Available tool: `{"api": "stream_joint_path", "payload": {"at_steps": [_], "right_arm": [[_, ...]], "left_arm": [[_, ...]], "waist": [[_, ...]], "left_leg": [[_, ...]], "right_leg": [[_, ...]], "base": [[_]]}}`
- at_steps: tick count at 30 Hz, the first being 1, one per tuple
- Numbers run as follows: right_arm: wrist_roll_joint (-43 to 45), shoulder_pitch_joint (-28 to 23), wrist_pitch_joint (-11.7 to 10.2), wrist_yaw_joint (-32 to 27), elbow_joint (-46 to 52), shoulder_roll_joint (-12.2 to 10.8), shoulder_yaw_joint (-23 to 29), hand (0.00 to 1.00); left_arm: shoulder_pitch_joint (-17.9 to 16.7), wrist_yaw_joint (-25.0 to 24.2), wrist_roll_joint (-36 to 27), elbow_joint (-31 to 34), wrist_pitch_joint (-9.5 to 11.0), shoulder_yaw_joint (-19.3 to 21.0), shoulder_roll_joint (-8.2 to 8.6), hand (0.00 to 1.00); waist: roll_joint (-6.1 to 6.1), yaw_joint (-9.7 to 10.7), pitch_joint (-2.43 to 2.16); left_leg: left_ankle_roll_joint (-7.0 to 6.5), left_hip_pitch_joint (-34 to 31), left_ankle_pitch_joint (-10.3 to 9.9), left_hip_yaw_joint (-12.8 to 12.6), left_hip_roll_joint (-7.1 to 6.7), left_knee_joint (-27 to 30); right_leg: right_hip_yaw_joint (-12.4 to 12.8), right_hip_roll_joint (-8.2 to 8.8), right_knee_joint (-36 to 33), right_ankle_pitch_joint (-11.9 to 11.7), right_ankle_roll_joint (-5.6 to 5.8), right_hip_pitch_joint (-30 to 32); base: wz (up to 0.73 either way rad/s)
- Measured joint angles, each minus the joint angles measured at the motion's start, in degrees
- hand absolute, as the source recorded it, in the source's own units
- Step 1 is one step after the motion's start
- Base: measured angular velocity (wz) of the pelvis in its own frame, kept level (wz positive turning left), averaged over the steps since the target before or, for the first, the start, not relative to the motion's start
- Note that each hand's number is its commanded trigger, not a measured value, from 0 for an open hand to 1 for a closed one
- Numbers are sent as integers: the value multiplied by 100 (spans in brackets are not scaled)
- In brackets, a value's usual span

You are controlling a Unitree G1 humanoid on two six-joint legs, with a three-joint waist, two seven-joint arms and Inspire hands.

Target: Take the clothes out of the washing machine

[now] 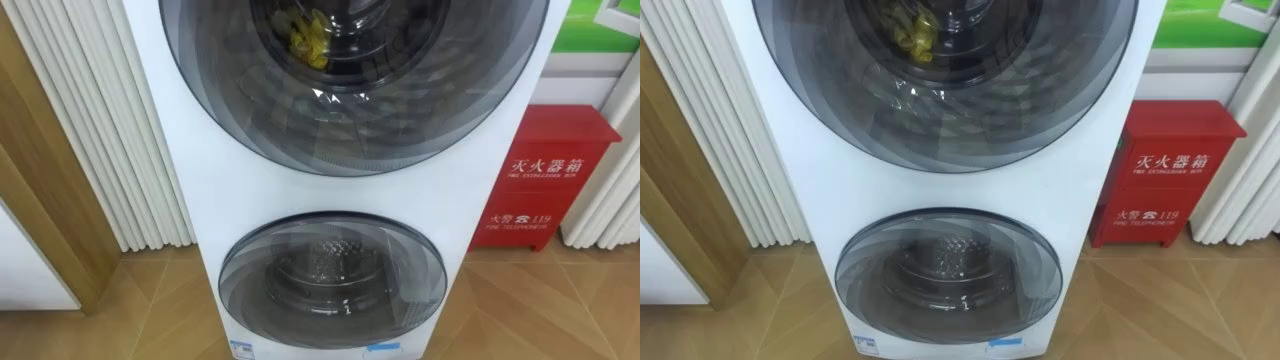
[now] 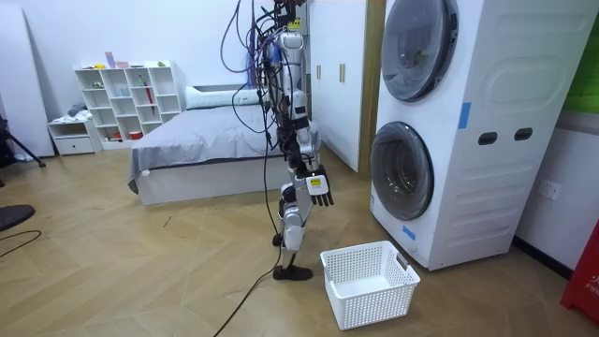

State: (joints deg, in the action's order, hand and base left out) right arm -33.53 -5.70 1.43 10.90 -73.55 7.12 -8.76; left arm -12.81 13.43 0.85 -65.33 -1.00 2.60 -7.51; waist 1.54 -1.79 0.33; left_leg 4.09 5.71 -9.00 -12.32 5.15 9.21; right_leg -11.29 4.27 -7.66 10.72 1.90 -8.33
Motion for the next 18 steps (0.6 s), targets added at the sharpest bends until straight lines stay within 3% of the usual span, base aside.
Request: {"api": "stream_joint_path", "payload": {"at_steps": [9, 18], "right_arm": [[5, 7, -2, 8, -9, 3, -9, 0], [-47, 110, 122, -21, -63, 10, -6, 0]], "left_arm": [[-36, -2, 494, 1, -159, -17, 9, 0], [-27, -83, 497, 3, -268, -59, 8, 0]], "waist": [[1, 10, 9], [6, -8, 30]], "left_leg": [[1, -5, -1, 7, 1, 1], [1, -3, -1, 15, 1, 10]], "right_leg": [[-9, 0, 0, 0, 0, -5], [-25, 1, 1, 0, 0, -24]], "base": [[0], [0]]}}
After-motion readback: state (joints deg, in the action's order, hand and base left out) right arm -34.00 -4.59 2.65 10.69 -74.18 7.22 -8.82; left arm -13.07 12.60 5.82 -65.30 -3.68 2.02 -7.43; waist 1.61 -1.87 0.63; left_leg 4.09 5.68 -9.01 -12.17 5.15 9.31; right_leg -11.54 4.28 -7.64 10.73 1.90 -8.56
